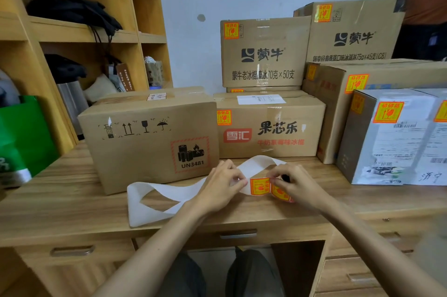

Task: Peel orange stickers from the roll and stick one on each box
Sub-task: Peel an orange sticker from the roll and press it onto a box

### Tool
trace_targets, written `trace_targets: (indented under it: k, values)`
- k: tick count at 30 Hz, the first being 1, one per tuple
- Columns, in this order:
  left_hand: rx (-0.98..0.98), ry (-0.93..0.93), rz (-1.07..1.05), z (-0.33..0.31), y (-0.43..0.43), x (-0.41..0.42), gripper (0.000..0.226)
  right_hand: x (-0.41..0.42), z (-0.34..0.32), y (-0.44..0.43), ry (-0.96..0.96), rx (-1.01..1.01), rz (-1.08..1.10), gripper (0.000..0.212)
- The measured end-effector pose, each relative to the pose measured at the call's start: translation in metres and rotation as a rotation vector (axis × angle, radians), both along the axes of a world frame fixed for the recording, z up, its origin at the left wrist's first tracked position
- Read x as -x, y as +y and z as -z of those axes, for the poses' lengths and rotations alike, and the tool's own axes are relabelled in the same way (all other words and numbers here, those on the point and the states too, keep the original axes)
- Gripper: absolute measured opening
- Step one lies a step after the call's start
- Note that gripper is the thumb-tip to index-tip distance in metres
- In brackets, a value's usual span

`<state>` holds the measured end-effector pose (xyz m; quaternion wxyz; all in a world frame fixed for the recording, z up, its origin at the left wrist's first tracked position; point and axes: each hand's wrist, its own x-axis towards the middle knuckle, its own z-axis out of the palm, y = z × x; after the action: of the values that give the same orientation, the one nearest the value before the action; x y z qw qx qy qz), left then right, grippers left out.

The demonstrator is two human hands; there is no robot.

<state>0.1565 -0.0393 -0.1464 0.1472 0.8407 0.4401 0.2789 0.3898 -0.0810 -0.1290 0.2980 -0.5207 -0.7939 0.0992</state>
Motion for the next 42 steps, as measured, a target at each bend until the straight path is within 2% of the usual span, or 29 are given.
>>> trace_targets:
  k: [4, 10, 15, 18, 21, 27, 32, 37, 42]
  values:
    - [0.073, -0.106, 0.038, 0.004, -0.002, 0.002, 0.021, 0.000, 0.006, 0.007, 0.005, -0.019, 0.048, 0.016]
    - [0.104, -0.225, 0.015, 0.008, -0.006, 0.001, 0.014, 0.005, 0.013, 0.009, -0.136, -0.134, 0.126, 0.005]
    - [0.131, -0.272, 0.002, 0.009, -0.007, 0.002, 0.013, 0.012, 0.021, 0.003, -0.249, -0.423, 0.250, 0.031]
    - [0.148, -0.289, 0.004, 0.008, -0.008, 0.001, 0.014, 0.023, 0.021, -0.009, -0.244, -0.571, 0.343, 0.030]
    - [0.152, -0.288, 0.010, 0.008, -0.007, 0.000, 0.014, 0.034, 0.028, -0.016, -0.250, -0.668, 0.331, 0.022]
    - [0.197, -0.287, 0.047, 0.006, -0.011, -0.002, 0.015, 0.048, 0.045, -0.009, -0.183, -0.592, 0.349, 0.020]
    - [0.228, -0.307, 0.078, 0.008, -0.012, -0.003, 0.016, 0.049, 0.044, -0.009, -0.134, -0.553, 0.369, 0.037]
    - [0.231, -0.353, 0.117, 0.005, -0.015, -0.005, 0.015, 0.047, 0.044, -0.007, -0.051, -0.411, 0.358, 0.042]
    - [0.243, -0.373, 0.140, 0.005, -0.016, -0.005, 0.016, 0.048, 0.040, -0.011, 0.000, -0.381, 0.341, 0.041]
